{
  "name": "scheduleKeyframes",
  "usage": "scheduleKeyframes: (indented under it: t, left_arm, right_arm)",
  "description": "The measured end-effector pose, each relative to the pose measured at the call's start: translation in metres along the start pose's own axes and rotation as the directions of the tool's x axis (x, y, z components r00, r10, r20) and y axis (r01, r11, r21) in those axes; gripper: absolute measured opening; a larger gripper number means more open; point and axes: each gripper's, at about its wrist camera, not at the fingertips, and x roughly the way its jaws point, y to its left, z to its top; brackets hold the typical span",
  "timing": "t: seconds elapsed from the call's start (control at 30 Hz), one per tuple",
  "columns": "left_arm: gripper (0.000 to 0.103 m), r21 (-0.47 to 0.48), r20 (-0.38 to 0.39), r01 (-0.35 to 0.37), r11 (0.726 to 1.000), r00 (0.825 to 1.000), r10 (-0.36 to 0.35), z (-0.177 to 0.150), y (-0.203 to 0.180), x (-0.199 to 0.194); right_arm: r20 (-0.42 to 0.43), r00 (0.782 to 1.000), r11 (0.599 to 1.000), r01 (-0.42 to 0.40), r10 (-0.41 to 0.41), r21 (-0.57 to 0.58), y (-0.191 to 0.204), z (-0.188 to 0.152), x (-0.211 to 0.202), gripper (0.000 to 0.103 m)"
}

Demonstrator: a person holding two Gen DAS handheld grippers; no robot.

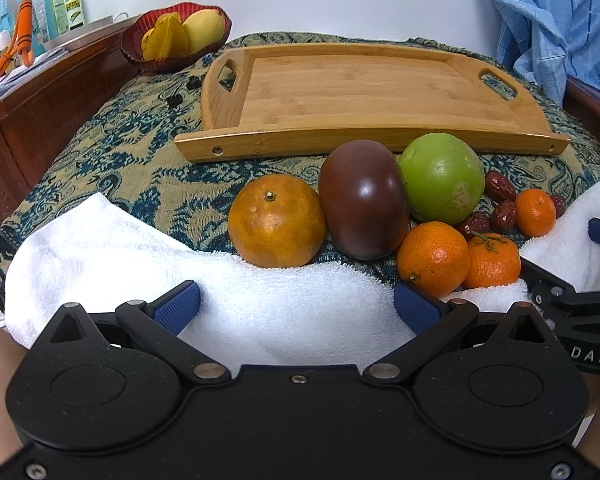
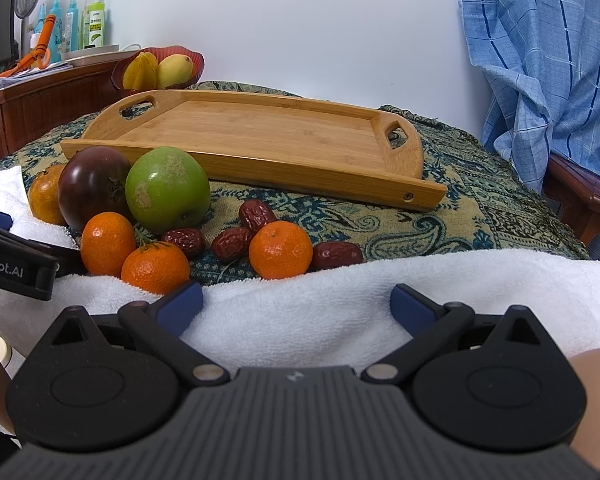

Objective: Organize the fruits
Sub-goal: 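Grasp the large orange with the left tool while the right tool grasps a mandarin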

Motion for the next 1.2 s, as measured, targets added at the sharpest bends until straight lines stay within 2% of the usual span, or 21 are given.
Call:
scheduleKeyframes:
  t: [0.13, 0.27, 0.43, 0.47, 0.53, 0.8, 0.93, 1.1, 1.2]
  left_arm:
    - [0.103, 0.007, 0.046, -0.003, 1.0, 0.999, 0.003, -0.009, -0.001, -0.003]
    - [0.103, 0.008, 0.039, 0.001, 1.0, 0.999, -0.001, -0.004, 0.0, -0.007]
    - [0.093, -0.041, 0.112, 0.025, 0.999, 0.994, -0.02, 0.002, 0.012, -0.023]
    - [0.089, -0.033, 0.126, 0.023, 0.999, 0.992, -0.018, 0.004, 0.013, -0.026]
    - [0.085, -0.01, 0.145, 0.014, 1.0, 0.989, -0.013, 0.007, 0.013, -0.03]
    - [0.048, 0.045, 0.175, 0.04, 0.998, 0.984, -0.048, 0.007, 0.008, -0.04]
    - [0.045, 0.029, 0.155, 0.049, 0.998, 0.986, -0.053, 0.005, 0.015, -0.041]
    - [0.045, 0.005, 0.128, 0.032, 0.999, 0.991, -0.032, 0.005, 0.023, -0.031]
    - [0.046, -0.013, 0.122, 0.049, 0.999, 0.991, -0.047, 0.007, 0.026, -0.026]
  right_arm:
    - [0.016, 1.0, 1.0, 0.012, -0.012, 0.001, 0.0, -0.003, -0.001, 0.103]
    - [0.01, 1.0, 1.0, 0.013, -0.013, 0.009, -0.001, 0.002, -0.004, 0.103]
    - [0.061, 0.998, 1.0, -0.01, 0.009, 0.016, -0.005, 0.006, -0.016, 0.099]
    - [0.069, 0.998, 1.0, -0.007, 0.007, 0.009, -0.005, 0.008, -0.018, 0.098]
    - [0.085, 0.996, 1.0, -0.005, 0.005, -0.006, -0.004, 0.011, -0.02, 0.09]
    - [0.075, 0.997, 0.998, -0.014, 0.018, -0.054, 0.001, 0.017, -0.016, 0.063]
    - [0.061, 0.998, 0.998, -0.024, 0.028, -0.064, 0.002, 0.016, -0.013, 0.051]
    - [0.043, 0.998, 0.996, -0.03, 0.034, -0.087, 0.005, 0.016, -0.006, 0.048]
    - [0.044, 0.999, 0.993, -0.021, 0.026, -0.119, 0.009, 0.016, -0.002, 0.047]
